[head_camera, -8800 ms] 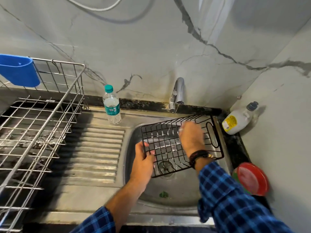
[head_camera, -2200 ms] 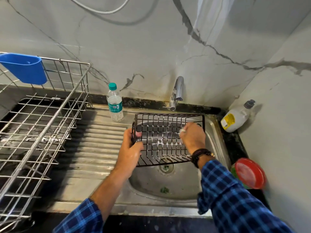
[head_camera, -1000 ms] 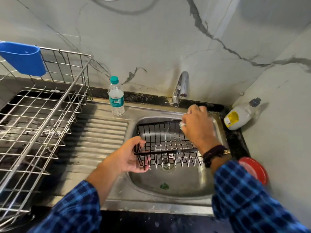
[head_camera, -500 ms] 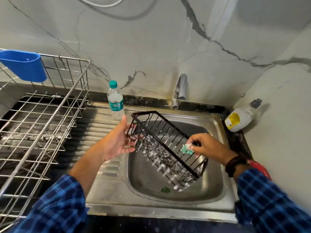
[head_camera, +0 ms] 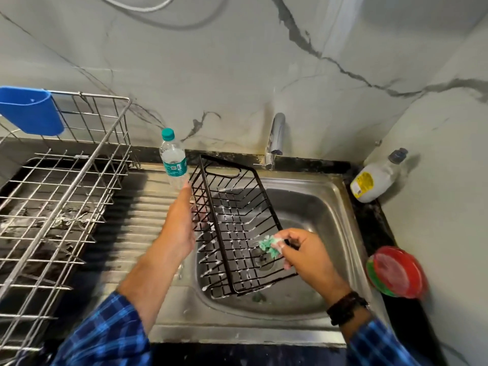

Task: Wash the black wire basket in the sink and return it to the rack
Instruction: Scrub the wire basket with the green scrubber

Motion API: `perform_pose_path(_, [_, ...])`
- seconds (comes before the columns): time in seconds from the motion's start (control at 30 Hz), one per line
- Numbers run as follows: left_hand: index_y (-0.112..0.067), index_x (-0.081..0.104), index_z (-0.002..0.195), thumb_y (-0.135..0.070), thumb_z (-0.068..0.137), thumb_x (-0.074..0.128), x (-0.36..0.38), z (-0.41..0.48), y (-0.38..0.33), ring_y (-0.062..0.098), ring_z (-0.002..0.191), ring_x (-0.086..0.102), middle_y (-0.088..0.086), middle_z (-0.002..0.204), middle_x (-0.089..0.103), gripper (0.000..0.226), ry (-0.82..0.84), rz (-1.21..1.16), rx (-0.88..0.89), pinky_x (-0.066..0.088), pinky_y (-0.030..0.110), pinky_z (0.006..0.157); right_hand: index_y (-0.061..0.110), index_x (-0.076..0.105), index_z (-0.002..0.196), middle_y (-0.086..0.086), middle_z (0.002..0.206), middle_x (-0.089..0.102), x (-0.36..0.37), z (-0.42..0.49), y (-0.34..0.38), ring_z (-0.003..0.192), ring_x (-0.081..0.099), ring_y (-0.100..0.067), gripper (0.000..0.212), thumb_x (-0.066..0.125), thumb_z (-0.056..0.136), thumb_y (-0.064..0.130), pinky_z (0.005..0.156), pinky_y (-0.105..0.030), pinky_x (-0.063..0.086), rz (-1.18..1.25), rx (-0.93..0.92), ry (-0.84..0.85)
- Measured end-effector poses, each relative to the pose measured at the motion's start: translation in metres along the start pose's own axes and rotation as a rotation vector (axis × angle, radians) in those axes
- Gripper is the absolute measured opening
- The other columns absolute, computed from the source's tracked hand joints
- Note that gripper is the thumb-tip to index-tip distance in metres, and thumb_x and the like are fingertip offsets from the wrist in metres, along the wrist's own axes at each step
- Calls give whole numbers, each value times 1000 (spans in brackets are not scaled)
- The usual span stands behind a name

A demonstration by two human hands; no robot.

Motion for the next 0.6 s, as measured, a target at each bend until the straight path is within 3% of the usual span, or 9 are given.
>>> perform_pose_path(0.13, [-26, 45, 141, -57, 102, 34, 9, -29, 29, 31, 131, 47, 9, 137, 50, 51, 145, 49, -171, 32, 54, 113, 10, 74, 91, -12, 81, 71, -9, 0, -11, 48, 54, -8, 9, 67, 94, 5, 50, -23, 51, 69, 35, -63])
perform_pose_path(0.23, [-22, 52, 137, -56, 102, 36, 15, -34, 31, 32, 119, 60, 13, 131, 62, 51, 120, 43, -181, 45, 50, 103, 14, 75, 92, -6, 80, 72, -6, -1, -25, 48, 54, -7, 11, 67, 94, 7, 50, -21, 50, 70, 73, -65])
perform_pose_path(0.37, [-19, 60, 106, -49, 105, 36, 26, -37, 12, 25, 90, 67, 6, 101, 68, 39, 24, 65, -82, 58, 34, 62, 24, 74, 90, 7, 84, 73, -2, -5, -29, 55, 62, -6, 14, 67, 94, 12, 56, -21, 54, -26, 47, -94])
perform_pose_path(0.4, [-19, 59, 104, -49, 106, 35, 30, -39, 8, 25, 90, 68, 7, 101, 67, 38, 22, 70, -54, 58, 30, 54, 25, 73, 90, 8, 84, 74, -3, -5, -26, 59, 65, -6, 13, 67, 95, 14, 60, -23, 57, -60, 35, -104])
perform_pose_path(0.5, [-15, 60, 115, -48, 105, 38, 38, -41, 6, 27, 92, 64, 8, 99, 63, 41, 25, -13, -16, 62, 30, 53, 28, 72, 95, 14, 90, 73, -3, -5, -16, 79, 67, -2, 7, 67, 95, 24, 77, -25, 58, -251, 2, -76])
perform_pose_path(0.6, [-16, 62, 113, -44, 106, 39, 39, -44, 2, 25, 83, 55, 5, 88, 55, 37, -24, 15, 43, 46, 18, 36, 28, 71, 104, 17, 111, 57, -3, -6, -2, 96, 55, 4, 11, 65, 95, 30, 92, -16, 45, -517, -89, -58])
Point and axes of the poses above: each hand's wrist, its own z-axis towards the middle knuckle, its own x-axis out of the palm, y = z × x, the point moved 9 cm from there along z, towards the middle knuckle
